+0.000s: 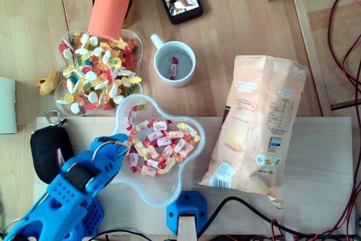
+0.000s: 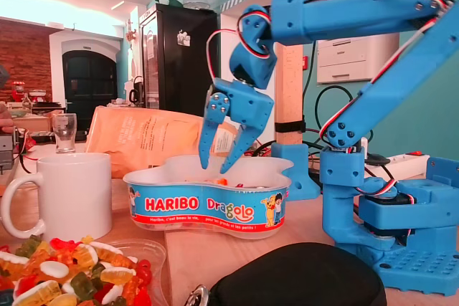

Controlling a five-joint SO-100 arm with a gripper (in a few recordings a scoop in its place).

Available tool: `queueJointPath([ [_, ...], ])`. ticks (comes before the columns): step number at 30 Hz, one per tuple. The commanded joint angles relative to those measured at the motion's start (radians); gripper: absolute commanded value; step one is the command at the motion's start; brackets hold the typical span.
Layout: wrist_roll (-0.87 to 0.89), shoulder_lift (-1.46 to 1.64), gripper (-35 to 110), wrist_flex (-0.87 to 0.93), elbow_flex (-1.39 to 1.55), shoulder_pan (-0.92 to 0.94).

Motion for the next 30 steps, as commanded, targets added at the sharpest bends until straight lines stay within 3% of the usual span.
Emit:
queueJointPath([
  [1, -0.005, 0.084, 10, -0.035, 0.069, 0.020],
  [20, -0.080, 0.086, 11, -0.097, 0.146, 0.308],
  [30, -0.147, -0.118, 24, -0.127, 0.112, 0.328],
])
